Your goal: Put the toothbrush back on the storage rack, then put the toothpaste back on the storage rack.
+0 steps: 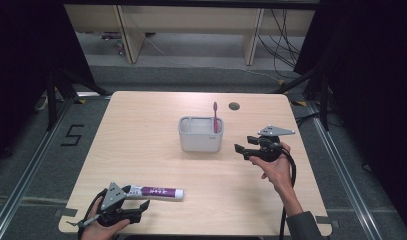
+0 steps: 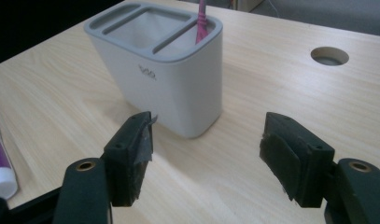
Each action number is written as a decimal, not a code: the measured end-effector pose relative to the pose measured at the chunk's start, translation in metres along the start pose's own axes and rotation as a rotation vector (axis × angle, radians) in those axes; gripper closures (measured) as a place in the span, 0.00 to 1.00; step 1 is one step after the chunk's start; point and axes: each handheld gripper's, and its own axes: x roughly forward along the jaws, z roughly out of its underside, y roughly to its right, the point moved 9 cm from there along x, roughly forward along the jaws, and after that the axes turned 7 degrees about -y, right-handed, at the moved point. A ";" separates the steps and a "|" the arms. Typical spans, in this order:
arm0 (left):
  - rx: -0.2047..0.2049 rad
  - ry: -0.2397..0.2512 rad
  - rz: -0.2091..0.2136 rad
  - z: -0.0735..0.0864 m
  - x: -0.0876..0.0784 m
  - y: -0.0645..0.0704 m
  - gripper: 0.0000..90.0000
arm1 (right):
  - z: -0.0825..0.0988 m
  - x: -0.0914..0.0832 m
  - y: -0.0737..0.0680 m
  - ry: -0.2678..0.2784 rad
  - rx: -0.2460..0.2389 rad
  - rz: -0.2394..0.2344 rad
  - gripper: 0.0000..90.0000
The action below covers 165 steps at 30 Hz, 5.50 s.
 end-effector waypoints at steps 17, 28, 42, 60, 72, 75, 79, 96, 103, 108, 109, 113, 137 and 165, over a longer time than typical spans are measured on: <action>0.000 -0.001 -0.004 0.000 -0.001 0.000 0.18 | 0.024 -0.007 -0.012 -0.027 0.010 -0.004 0.36; 0.004 0.001 -0.003 -0.002 0.000 0.000 0.18 | 0.041 -0.011 -0.019 -0.041 -0.012 -0.009 0.35; 0.002 -0.007 -0.007 -0.002 0.002 0.000 0.18 | 0.066 -0.015 -0.028 -0.081 -0.019 -0.020 0.34; -0.012 0.004 -0.002 -0.003 0.002 0.001 0.18 | 0.096 -0.025 -0.045 -0.144 -0.016 -0.054 0.33; -0.002 0.003 -0.002 -0.003 0.002 0.002 0.18 | 0.121 -0.038 -0.053 -0.182 0.002 -0.090 0.32; 0.000 0.002 -0.002 -0.003 0.002 0.001 0.18 | 0.123 -0.040 -0.050 -0.172 -0.015 -0.053 0.32; 0.009 -0.005 0.003 -0.002 0.002 0.003 0.18 | 0.131 -0.045 -0.052 -0.188 0.017 -0.063 0.32; -0.004 -0.012 0.036 0.001 -0.002 0.007 0.34 | 0.141 -0.046 -0.057 -0.214 0.023 -0.081 0.32; 0.047 -0.032 0.058 0.006 -0.005 0.012 0.76 | 0.141 -0.047 -0.059 -0.219 0.036 -0.087 0.32; 0.061 -0.062 0.018 0.010 -0.003 0.001 0.99 | 0.141 -0.047 -0.058 -0.217 0.015 -0.068 0.32; 0.061 -0.062 0.018 0.010 -0.003 0.001 0.99 | 0.140 -0.047 -0.055 -0.211 -0.007 -0.059 0.32; 0.068 -0.101 -0.003 0.012 -0.002 -0.007 1.00 | 0.141 -0.047 -0.057 -0.216 0.006 -0.069 0.32; 0.097 -0.135 -0.057 0.000 0.023 -0.026 1.00 | 0.141 -0.046 -0.056 -0.221 0.012 -0.069 0.32; 0.154 -0.165 0.012 -0.042 0.071 -0.007 1.00 | 0.141 -0.048 -0.055 -0.216 0.006 -0.073 0.32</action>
